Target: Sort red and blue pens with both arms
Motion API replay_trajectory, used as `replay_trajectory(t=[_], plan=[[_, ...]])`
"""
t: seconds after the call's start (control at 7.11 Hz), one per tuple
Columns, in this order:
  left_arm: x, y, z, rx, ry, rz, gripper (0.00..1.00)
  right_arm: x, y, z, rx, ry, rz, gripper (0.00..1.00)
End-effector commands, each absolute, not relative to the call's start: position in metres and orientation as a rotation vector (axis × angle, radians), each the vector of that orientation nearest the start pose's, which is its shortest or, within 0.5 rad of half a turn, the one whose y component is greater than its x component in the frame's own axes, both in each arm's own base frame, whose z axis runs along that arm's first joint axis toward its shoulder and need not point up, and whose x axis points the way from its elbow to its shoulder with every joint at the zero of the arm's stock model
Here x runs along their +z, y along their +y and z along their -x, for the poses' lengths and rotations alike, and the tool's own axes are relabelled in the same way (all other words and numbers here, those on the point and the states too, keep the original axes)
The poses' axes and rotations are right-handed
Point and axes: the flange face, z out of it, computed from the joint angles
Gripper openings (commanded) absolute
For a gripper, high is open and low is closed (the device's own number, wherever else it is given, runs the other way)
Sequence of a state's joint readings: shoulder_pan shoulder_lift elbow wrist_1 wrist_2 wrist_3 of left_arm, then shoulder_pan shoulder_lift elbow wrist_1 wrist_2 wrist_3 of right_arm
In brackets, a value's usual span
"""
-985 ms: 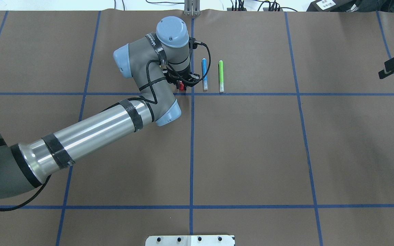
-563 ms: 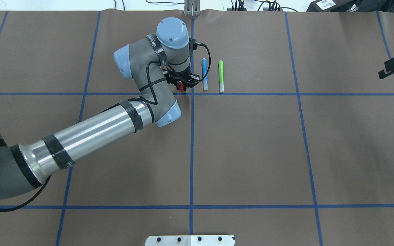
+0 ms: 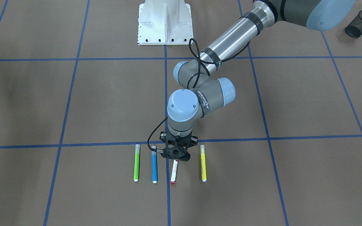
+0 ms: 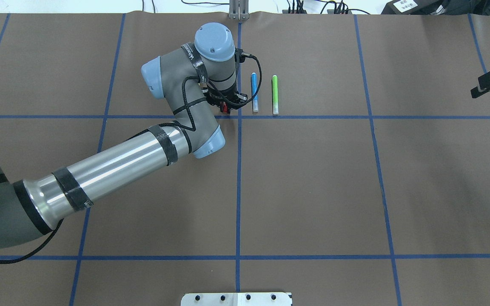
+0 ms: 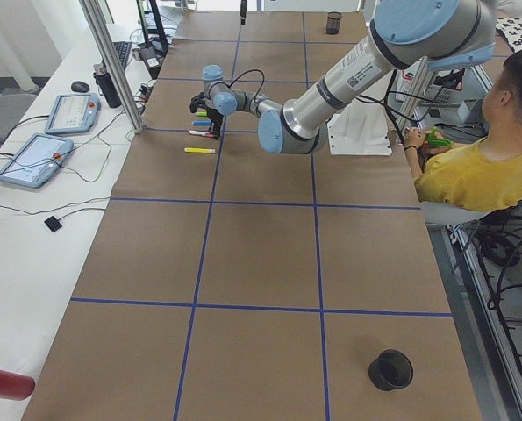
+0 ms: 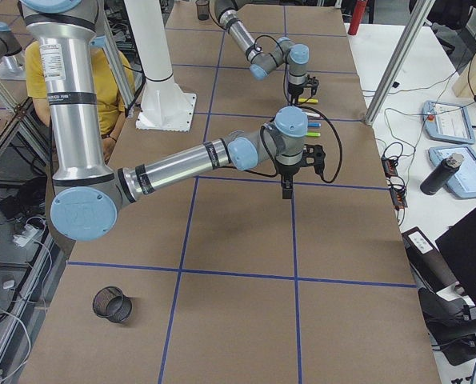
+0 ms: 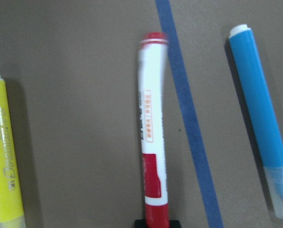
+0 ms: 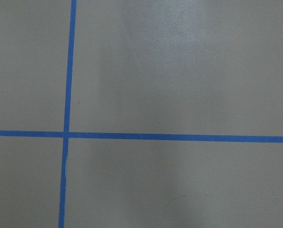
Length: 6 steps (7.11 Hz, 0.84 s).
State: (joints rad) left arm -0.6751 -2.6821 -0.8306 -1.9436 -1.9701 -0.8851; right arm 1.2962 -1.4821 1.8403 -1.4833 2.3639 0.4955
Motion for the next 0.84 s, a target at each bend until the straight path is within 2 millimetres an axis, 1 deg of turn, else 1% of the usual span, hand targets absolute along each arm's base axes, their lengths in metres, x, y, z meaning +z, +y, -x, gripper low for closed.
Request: replay_trajectory(t=[0.0, 0.14, 0.28, 0.42, 0.56, 0.7], plan=[[0.196, -0.624, -0.624, 0.172, 0.830, -0.189, 0.00, 0.468, -0.523, 0.083, 0.029, -0.880, -0.099, 1.00], [0.175, -0.622, -0.616, 0.179, 0.860, -0.221, 0.00, 0.468, -0.523, 0.083, 0.029, -0.880, -0.099, 1.00], [0.162, -0.619, -0.600, 0.179, 0.884, -0.243, 0.00, 0.468, -0.523, 0.083, 0.029, -0.880, -0.099, 1.00], [0.160, -0.613, -0.581, 0.209, 0.906, -0.284, 0.00, 0.468, -0.523, 0.083, 0.029, -0.880, -0.099, 1.00], [0.166, -0.607, -0.554, 0.238, 0.903, -0.300, 0.00, 0.468, -0.523, 0.083, 0.029, -0.880, -0.099, 1.00], [0.161, -0.603, -0.518, 0.260, 0.881, -0.304, 0.00, 0.468, -0.523, 0.082, 0.030, -0.879, -0.099, 1.00]])
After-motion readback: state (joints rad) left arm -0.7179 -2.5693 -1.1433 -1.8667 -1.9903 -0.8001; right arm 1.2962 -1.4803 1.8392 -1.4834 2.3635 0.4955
